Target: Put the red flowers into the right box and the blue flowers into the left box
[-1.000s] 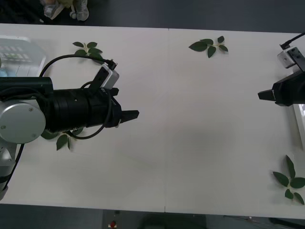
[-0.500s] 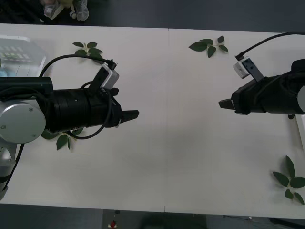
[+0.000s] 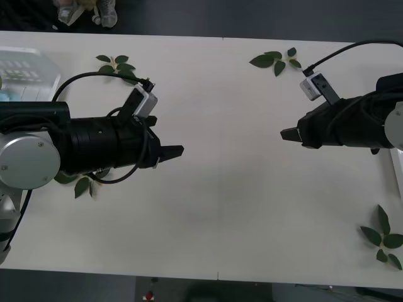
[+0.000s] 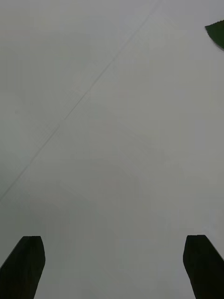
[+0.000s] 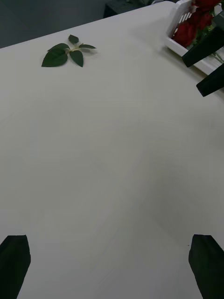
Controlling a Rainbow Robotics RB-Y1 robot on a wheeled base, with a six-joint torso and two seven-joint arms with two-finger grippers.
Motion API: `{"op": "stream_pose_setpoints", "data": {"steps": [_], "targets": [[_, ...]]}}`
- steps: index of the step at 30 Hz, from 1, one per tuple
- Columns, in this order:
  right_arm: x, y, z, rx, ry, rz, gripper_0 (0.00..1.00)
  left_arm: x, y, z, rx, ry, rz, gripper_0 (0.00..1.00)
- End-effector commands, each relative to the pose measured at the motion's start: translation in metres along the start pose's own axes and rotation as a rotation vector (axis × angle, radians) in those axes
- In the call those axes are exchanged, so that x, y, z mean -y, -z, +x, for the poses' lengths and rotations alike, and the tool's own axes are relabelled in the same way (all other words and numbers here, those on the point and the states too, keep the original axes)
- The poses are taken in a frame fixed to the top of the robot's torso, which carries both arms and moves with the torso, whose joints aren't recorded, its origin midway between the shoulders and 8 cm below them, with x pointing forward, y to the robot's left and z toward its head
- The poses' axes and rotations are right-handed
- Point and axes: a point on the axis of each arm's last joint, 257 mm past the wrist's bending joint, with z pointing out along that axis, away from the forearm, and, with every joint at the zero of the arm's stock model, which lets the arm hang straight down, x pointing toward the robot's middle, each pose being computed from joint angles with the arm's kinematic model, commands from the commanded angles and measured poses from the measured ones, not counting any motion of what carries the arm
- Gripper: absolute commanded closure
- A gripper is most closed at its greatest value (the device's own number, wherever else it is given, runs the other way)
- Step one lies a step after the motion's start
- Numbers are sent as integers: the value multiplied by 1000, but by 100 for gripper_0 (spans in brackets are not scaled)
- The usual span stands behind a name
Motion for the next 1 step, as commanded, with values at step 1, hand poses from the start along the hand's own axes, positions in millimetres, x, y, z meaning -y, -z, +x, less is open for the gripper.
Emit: {"op": "stream_pose_setpoints", "data": {"steps": [1], "targets": [[-1,9,-24,44,12,13,13,6,3,-13,25,-87,-1,0]]}}
